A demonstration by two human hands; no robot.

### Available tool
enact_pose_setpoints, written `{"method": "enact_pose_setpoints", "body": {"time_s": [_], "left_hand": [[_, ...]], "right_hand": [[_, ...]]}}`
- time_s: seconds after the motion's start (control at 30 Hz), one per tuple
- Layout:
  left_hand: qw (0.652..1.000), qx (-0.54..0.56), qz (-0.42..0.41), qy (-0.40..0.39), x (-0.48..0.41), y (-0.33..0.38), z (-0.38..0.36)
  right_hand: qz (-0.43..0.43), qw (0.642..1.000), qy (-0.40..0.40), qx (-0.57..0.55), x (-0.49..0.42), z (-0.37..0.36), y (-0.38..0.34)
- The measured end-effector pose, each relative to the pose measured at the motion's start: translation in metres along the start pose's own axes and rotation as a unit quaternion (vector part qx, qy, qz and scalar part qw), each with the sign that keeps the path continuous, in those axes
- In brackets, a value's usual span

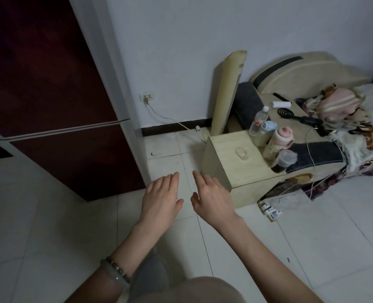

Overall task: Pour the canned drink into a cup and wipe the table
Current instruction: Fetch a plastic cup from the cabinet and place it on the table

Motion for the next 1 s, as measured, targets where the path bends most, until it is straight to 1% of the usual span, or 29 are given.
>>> {"method": "enact_pose_setpoints", "body": {"time_s": [0.1,0.3,0.57,0.73,1.0], "left_hand": [[1.000,0.007,-0.024,-0.007,-0.045,-0.018,-0.008],[0.995,0.017,-0.094,-0.039,-0.151,-0.066,-0.018],[0.975,0.021,-0.205,-0.080,-0.278,-0.109,-0.031],[0.955,0.048,-0.266,-0.119,-0.330,-0.099,-0.049],[0.921,0.070,-0.333,-0.188,-0.393,-0.049,-0.099]], "right_hand": [[-0.021,1.000,0.003,0.000,-0.043,-0.003,0.005],[-0.100,0.995,0.001,-0.005,-0.135,-0.007,0.008],[-0.224,0.974,0.004,-0.017,-0.236,-0.004,0.017],[-0.304,0.952,-0.006,-0.027,-0.259,-0.011,0.042],[-0.402,0.914,-0.011,-0.047,-0.278,-0.027,0.111]]}}
Point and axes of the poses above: each hand's wrist, its own x-axis away from the middle knuckle, its own z-axis out of the back of the hand, y = z × x, the point moved 2 cm from there along -x, towards the middle knuckle, and after that the axes turned 9 degrees about x, right-handed, at the moved point
